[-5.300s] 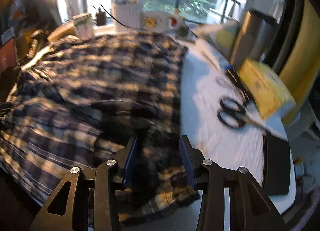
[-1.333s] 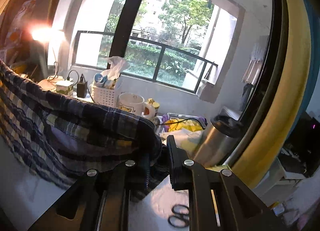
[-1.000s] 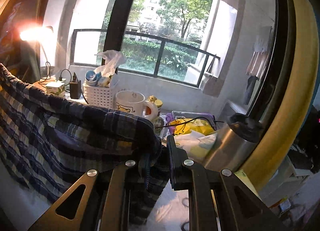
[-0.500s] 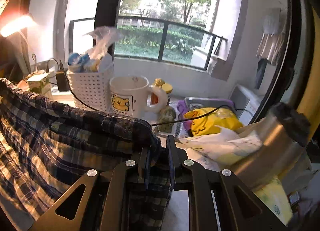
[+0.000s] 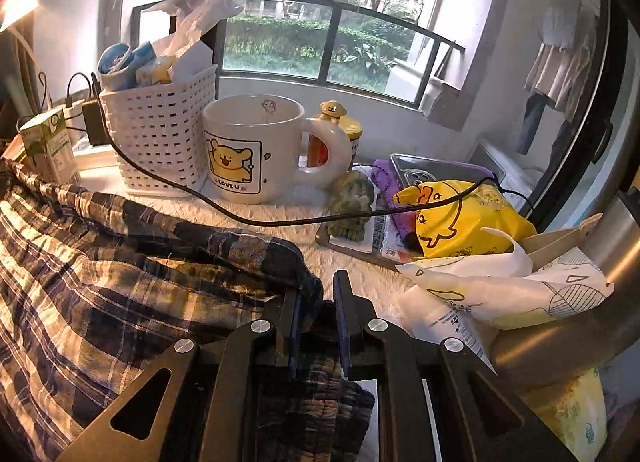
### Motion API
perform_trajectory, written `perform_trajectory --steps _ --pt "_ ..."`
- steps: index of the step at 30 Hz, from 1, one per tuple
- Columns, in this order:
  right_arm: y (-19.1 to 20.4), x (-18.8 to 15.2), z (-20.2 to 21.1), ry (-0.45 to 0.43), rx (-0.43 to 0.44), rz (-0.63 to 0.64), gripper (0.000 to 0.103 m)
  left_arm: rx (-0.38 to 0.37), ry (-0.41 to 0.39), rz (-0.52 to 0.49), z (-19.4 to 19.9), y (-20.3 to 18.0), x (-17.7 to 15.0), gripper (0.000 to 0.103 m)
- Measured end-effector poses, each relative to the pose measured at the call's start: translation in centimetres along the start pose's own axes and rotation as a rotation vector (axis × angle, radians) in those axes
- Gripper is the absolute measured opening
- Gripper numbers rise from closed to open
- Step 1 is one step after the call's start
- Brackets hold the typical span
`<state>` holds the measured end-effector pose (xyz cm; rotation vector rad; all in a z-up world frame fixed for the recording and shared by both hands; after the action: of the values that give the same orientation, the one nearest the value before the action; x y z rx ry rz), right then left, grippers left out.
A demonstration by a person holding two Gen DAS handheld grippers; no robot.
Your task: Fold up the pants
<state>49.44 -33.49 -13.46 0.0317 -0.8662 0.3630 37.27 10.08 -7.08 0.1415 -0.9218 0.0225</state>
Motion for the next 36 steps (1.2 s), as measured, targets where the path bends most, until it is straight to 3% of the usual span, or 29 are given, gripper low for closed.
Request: perform_trajectory --steps 3,4,5,7,14,18,25,28,32,33,35,36 --pt "0.1 0.0 -0.1 0.011 -0.006 0.005 0.022 -0.017 0.016 0.014 1.5 0.5 -1.4 0.047" --pt "0.1 0.0 0.1 0.010 -0.006 0.003 0.035 -0.021 0.032 0.021 2.1 0.8 -2.3 0.048" --pt "0.2 -0.1 0.4 0.008 -0.006 0.000 0.053 -0.024 0.047 0.027 2.5 0.9 -3.0 0.050" --pt "0.1 -0.4 1.5 -0.014 0.003 -0.012 0.074 -0.036 0.083 0.046 3.2 1.4 -4.5 0.057" --pt "-0.6 -2.5 5.5 -0.027 0.008 -0.065 0.075 -0.146 0.215 0.156 5.6 2.0 -10.5 0.069" --pt "-1.6 -5.1 7.8 -0.020 0.023 -0.141 0.075 -0.191 0.262 0.197 6.2 1.8 -12.5 0.070" --pt "-3.2 -10.0 9.6 0.013 0.092 -0.322 0.075 -0.170 0.274 0.169 6.1 1.2 -13.1 0.071" --pt "-3.4 -11.8 9.1 0.035 0.164 -0.438 0.075 -0.146 0.301 0.140 5.6 0.9 -13.4 0.070" --pt "-1.9 -12.6 8.3 0.038 0.277 -0.551 0.075 -0.120 0.269 0.073 5.3 0.0 -13.5 0.069" --pt "-1.2 -12.5 8.3 0.030 0.274 -0.538 0.075 -0.113 0.263 0.063 5.2 -0.3 -13.4 0.067" --pt "0.3 -12.0 8.0 0.035 0.233 -0.479 0.073 -0.091 0.252 0.041 5.1 -0.4 -13.1 0.035" --pt "0.8 -11.8 7.8 0.041 0.225 -0.460 0.064 -0.084 0.253 0.035 5.1 -0.5 -13.0 0.026"
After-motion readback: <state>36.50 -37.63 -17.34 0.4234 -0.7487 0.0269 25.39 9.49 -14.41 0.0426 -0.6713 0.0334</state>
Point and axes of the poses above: each gripper's, at about its wrist camera, not at the fingertips, and z roughly against the way its jaws point, y to its left, x to its top, the point moved 3 cm from there along -z, roughly the way its jaws point, and after that the axes turned 6 degrees about x, right-handed, at the moved point
